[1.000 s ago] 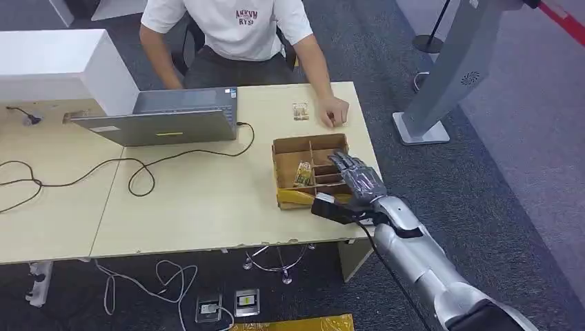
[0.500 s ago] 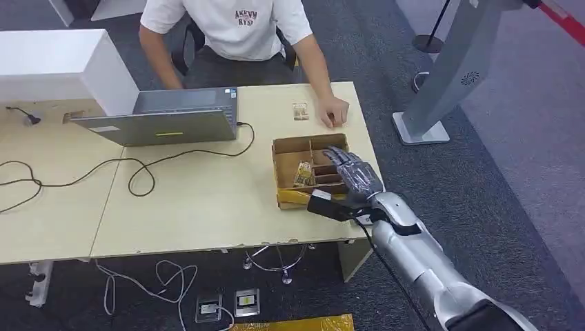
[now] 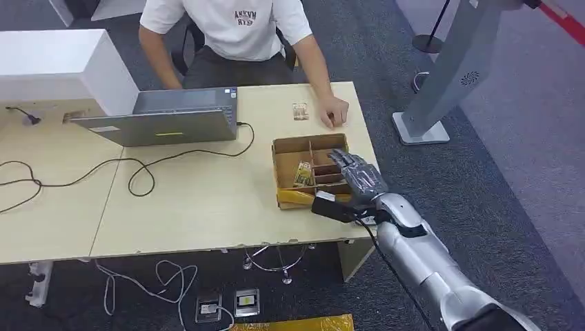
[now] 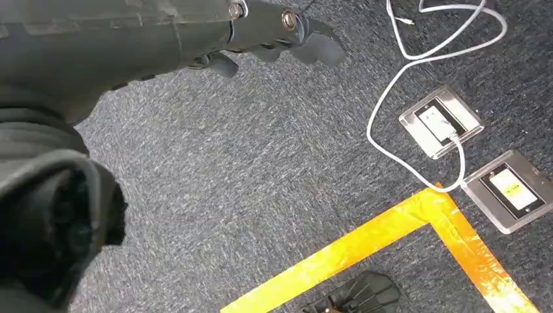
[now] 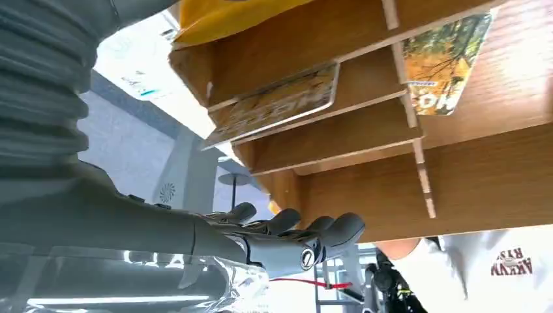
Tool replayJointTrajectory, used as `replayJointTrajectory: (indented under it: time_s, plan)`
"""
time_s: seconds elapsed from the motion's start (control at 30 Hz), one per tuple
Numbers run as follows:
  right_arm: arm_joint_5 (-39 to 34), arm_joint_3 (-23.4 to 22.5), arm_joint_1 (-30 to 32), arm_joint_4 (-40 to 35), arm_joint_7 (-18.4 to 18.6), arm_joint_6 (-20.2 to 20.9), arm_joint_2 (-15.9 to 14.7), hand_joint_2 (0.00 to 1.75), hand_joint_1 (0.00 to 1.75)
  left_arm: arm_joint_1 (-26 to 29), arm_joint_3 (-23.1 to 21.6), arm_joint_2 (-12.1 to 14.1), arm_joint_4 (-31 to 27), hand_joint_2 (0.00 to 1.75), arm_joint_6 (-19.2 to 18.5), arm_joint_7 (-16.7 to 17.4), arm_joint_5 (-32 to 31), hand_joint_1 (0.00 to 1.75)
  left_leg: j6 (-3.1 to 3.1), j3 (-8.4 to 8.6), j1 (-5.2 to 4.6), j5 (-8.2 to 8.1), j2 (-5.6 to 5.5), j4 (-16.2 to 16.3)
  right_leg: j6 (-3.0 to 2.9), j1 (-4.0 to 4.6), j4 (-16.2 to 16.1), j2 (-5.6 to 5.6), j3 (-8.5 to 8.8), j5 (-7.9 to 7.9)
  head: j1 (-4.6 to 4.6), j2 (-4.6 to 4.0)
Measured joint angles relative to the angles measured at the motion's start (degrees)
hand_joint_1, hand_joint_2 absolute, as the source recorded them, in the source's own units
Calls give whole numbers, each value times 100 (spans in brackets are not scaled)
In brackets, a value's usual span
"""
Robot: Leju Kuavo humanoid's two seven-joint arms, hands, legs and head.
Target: Pass the card to the sensor for recognition and then transmit it.
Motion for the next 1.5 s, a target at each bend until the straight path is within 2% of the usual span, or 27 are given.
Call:
replayJointTrajectory:
  time_s: [0.5, 1.07, 1.1, 1.5]
  plan:
    - [20, -4, 52, -120, -72, 68, -72, 175, 0, 25, 2, -2, 0, 0, 83, -87, 66, 0, 0, -2, 0, 0, 0, -1, 0, 0, 1, -2, 3, 0, 0, 0]
    - [74, 2, -26, -120, -81, 123, 81, 175, 0, 17, 2, 0, 0, 0, 77, -96, 59, 0, 0, -2, 0, 0, 0, -1, 0, 0, 1, -4, 3, 0, 0, 0]
    - [74, 2, -26, -120, -81, 123, 83, 175, 175, 18, 2, -2, 0, 0, 76, -96, 61, 0, 0, -2, 0, 0, 0, -1, 0, 0, 1, -4, 3, 0, 0, 0]
    - [63, 4, -52, -118, -67, 221, 122, 175, 175, 18, 4, -2, 0, 0, 70, -96, 59, 0, 0, -3, 0, 0, 0, -1, 0, 0, 1, -5, 2, 0, 0, 0]
